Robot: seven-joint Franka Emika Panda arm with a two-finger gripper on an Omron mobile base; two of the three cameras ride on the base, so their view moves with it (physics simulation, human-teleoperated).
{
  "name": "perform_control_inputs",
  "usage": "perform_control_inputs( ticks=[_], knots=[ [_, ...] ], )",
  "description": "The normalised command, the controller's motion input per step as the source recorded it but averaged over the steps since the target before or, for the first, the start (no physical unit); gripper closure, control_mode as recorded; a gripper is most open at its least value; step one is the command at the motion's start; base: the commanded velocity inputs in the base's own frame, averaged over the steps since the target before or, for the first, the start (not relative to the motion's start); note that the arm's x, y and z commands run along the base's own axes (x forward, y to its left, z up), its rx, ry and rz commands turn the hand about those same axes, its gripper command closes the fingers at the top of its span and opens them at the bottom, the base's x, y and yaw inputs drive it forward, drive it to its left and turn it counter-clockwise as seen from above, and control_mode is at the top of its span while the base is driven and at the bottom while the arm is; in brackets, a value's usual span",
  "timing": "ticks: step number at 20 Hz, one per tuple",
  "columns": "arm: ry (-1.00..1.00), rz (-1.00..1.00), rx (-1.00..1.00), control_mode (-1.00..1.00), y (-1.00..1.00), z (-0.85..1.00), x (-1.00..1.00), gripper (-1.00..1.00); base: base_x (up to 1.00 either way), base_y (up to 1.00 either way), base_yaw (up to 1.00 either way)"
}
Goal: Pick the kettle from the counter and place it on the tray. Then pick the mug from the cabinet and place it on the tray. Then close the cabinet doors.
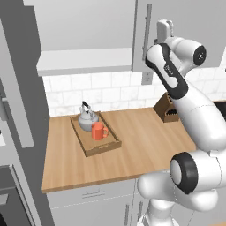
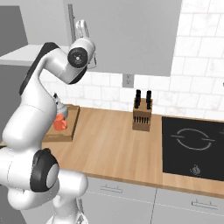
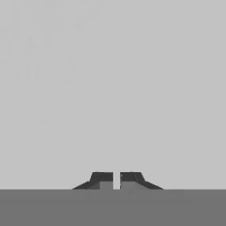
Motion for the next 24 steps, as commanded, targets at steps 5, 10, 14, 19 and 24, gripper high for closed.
perform_control_inputs(
  ticks=[5,10,14,19,24],
  knots=[
    [0.0,0.06,-0.05,-1.0,-0.18,0.28,-0.9,1.0,0.0,0.0,0.0],
    [0.05,0.07,-0.14,-1.0,-0.02,0.23,-1.0,1.0,0.0,0.0,0.0],
    [0.0,0.19,-0.08,-1.0,0.08,-0.04,-0.9,1.0,0.0,0.0,0.0],
    [0.07,0.12,-0.11,-1.0,0.19,-0.15,-0.42,1.0,0.0,0.0,0.0],
    [0.09,0.05,-0.1,-1.0,0.13,-0.15,-0.03,1.0,0.0,0.0,0.0]
  ],
)
